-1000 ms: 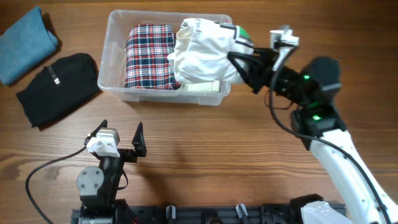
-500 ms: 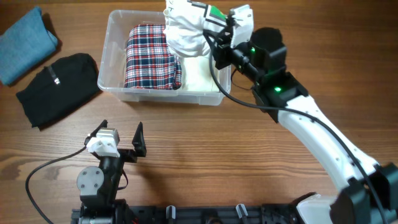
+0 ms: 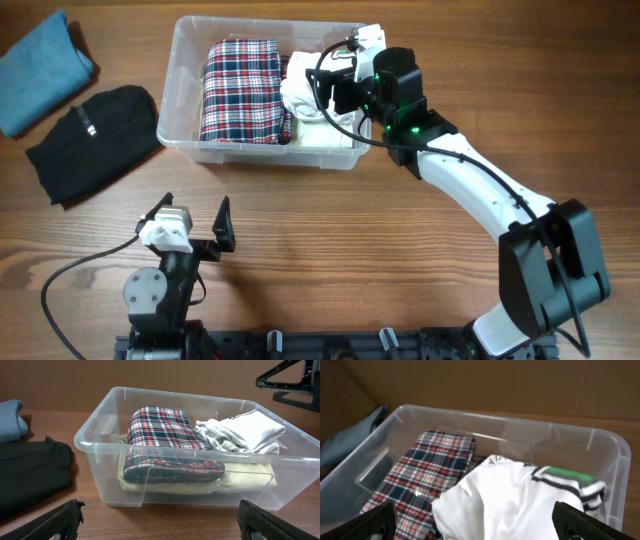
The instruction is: Pack container
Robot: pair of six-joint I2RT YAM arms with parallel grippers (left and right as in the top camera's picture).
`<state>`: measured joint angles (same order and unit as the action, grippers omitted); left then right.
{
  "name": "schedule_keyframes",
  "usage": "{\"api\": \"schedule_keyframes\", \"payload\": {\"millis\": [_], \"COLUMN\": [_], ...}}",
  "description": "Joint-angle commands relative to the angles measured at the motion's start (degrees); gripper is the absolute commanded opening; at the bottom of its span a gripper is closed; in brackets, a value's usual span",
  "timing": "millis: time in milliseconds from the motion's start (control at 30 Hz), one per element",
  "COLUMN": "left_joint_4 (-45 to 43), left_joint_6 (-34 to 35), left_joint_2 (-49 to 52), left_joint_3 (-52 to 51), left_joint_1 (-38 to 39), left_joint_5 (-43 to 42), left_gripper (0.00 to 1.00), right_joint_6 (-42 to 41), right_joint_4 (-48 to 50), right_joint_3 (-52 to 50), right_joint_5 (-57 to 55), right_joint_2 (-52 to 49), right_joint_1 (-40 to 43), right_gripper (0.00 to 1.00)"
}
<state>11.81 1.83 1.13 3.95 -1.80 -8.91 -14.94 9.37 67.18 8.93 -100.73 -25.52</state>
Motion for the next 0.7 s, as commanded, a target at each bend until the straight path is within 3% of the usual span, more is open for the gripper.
{"api": "schedule_keyframes", "payload": {"millis": [0,167,300,567,667], "left_joint_4": [-0.04,-0.04,-0.02,-0.02,-1.18], "left_joint_6": [0.57,0.55,0.55,0.55,-4.83], "left_joint_2": [-0.33,-0.33,-0.33,-0.33,-0.33], "left_joint_3": [-0.26,-0.26,-0.26,-0.26,-0.26], "left_joint_1": [-0.39,-0.39,-0.39,-0.39,-0.42], "left_joint_5": [-0.48,-0.48,-0.48,-0.48,3.43], "left_gripper": [1.00,1.00,1.00,1.00,1.00], "right_joint_6": [0.15,4.42,-0.63,-8.20,-9.16], "right_joint_4": [-4.11,-19.02,-31.89,-46.95,-49.83], "right_joint_3": [5.51,18.10,28.92,30.58,30.58], "right_joint_5": [0.50,1.42,1.40,-1.55,-3.43], "right_joint_2": [1.16,2.38,3.13,3.48,1.77], "right_joint_1": [-0.20,-1.03,2.38,28.96,36.70], "right_gripper": [0.99,1.00,1.00,1.00,1.00]}}
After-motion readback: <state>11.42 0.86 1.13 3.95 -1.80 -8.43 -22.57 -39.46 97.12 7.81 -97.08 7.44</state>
